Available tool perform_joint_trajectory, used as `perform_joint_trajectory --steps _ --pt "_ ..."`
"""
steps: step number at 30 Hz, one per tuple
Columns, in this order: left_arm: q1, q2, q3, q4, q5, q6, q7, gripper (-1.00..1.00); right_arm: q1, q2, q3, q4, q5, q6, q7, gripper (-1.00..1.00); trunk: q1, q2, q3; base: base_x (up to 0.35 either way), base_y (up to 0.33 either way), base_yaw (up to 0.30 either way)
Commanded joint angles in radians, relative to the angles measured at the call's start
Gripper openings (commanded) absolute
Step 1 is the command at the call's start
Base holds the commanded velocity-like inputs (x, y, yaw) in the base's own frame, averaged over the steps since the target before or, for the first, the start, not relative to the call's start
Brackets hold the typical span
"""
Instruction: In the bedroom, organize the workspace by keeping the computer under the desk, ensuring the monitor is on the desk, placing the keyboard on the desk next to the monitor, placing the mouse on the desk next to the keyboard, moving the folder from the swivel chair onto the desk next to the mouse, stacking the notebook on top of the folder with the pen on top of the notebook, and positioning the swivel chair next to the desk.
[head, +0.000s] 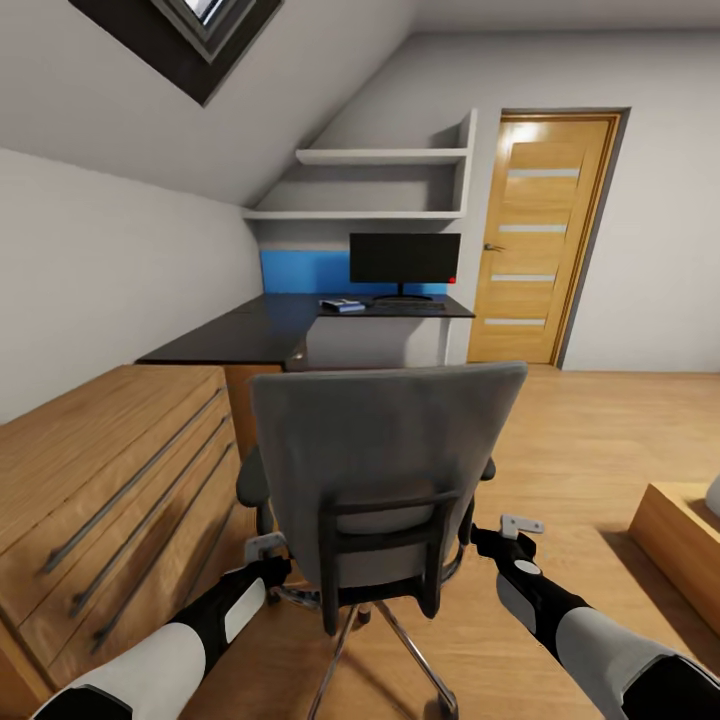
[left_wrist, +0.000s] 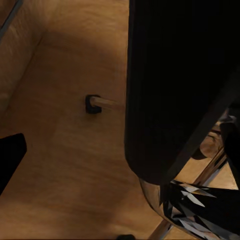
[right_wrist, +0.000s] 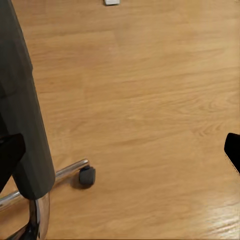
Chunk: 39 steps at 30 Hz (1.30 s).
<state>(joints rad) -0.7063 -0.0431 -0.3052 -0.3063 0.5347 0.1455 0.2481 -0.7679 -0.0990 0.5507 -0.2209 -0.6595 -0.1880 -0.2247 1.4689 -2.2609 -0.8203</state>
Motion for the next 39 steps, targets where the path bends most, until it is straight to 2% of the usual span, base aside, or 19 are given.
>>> perform_joint_trajectory --steps 1,12,32,39 --pt "-0.001 0.000 -0.010 -0.004 0.010 0.003 0.005 1.00 0.000 -0.001 0.009 -0.001 -0.008 -0.002 -0.004 1.00 0.000 0.000 -0.001 0.302 -0.194 0.000" --pt "-0.001 0.000 -0.009 -0.004 0.011 0.003 0.004 1.00 0.001 0.000 0.009 -0.002 -0.006 -0.002 -0.004 1.00 0.000 0.000 0.008 0.303 -0.166 -0.118" --pt "-0.001 0.002 -0.011 -0.004 0.010 0.003 0.003 1.00 0.001 -0.001 0.010 -0.001 -0.006 -0.002 -0.004 1.00 0.000 0.000 0.009 0.300 0.006 -0.006" --pt "-0.001 0.003 -0.011 -0.004 0.010 0.003 0.003 1.00 0.001 -0.001 0.009 -0.001 -0.005 -0.004 -0.005 1.00 0.000 0.000 0.009 -0.012 0.000 0.000"
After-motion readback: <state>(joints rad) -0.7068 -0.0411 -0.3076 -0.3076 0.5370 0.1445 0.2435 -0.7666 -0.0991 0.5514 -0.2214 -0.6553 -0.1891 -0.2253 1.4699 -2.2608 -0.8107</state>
